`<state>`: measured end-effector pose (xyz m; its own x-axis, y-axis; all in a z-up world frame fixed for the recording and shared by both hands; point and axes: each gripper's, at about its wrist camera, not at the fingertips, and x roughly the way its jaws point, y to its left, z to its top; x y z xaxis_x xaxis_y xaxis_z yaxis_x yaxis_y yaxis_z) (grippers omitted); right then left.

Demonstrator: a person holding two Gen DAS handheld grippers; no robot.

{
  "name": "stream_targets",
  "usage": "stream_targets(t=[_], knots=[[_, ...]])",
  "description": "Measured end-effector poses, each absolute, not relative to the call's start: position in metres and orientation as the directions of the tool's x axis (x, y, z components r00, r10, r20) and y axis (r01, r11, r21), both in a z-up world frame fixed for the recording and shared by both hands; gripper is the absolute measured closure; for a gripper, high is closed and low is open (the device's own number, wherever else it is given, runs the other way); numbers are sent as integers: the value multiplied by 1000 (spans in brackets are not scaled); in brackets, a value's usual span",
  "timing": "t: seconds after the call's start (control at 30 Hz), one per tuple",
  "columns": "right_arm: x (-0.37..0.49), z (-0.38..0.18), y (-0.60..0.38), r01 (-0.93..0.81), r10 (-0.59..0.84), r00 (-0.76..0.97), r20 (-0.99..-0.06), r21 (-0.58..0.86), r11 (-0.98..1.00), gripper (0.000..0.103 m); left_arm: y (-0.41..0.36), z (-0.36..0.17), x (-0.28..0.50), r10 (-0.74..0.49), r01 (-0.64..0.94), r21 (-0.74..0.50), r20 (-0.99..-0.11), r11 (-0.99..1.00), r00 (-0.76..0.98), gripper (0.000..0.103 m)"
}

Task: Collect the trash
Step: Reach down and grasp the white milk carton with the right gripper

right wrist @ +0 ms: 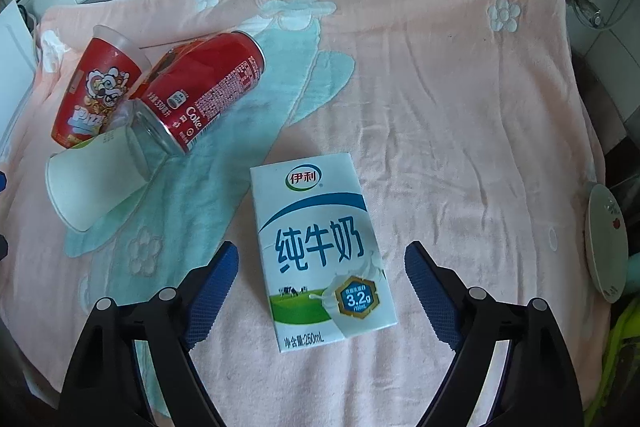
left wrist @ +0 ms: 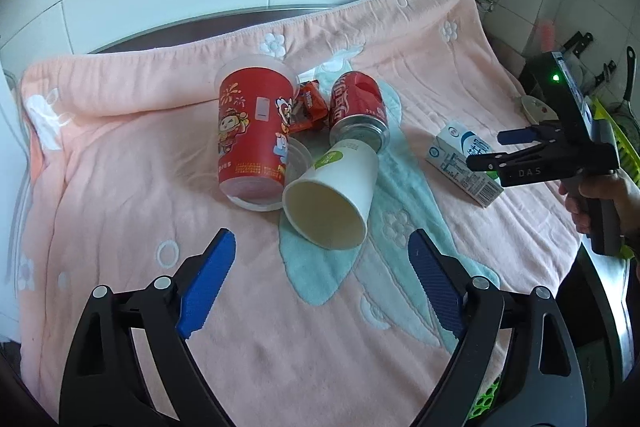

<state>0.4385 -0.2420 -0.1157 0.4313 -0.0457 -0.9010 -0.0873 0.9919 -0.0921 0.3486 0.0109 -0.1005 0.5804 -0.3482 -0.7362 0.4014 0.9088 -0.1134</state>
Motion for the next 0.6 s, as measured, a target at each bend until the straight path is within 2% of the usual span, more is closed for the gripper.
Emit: stream_targets(t=[0.07, 0.3, 0.6], knots=[[443, -120, -243, -84, -51, 422, -905, -96, 992, 21, 10, -106, 359, -353, 405, -121, -743, 906, 568, 16], [455, -132, -245, -73, -57, 399, -915, -94, 993, 25, 17, -129, 383, -445, 383, -270, -741, 883, 504, 16], [462, -143, -239, -92, -75, 383, -921, -118, 989, 29, 21, -149, 397, -512, 360, -374, -719, 855, 470, 16]])
